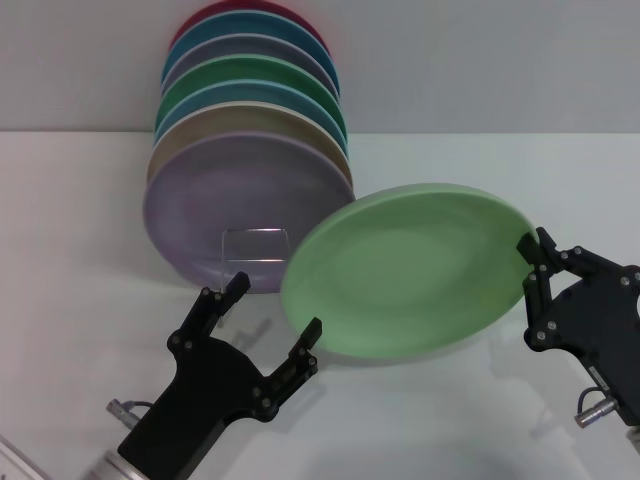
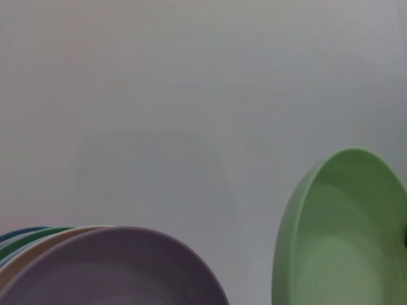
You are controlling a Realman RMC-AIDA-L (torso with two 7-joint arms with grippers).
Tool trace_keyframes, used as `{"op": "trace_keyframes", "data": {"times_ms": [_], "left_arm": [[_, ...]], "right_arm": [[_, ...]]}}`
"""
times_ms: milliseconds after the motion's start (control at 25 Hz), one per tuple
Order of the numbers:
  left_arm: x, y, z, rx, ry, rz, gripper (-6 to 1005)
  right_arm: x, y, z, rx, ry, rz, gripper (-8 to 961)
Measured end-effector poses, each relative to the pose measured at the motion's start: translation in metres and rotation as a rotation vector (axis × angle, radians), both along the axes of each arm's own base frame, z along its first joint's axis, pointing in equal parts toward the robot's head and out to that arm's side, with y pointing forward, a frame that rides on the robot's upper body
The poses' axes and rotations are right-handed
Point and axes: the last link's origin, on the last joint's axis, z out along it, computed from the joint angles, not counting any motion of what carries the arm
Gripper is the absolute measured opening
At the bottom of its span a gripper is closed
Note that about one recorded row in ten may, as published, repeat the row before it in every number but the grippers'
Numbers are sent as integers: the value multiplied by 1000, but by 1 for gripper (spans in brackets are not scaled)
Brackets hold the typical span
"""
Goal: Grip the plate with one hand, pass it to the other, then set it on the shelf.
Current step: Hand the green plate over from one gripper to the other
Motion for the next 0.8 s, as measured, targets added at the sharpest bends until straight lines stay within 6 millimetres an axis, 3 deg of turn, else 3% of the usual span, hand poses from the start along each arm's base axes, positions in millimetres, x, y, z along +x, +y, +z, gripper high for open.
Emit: {"op": "trace_keyframes", "data": {"times_ms": [800], "left_arm": [[3, 20, -1, -6, 10, 36, 842]], "right_arm": [[-3, 3, -2, -10, -4, 11, 16]]}}
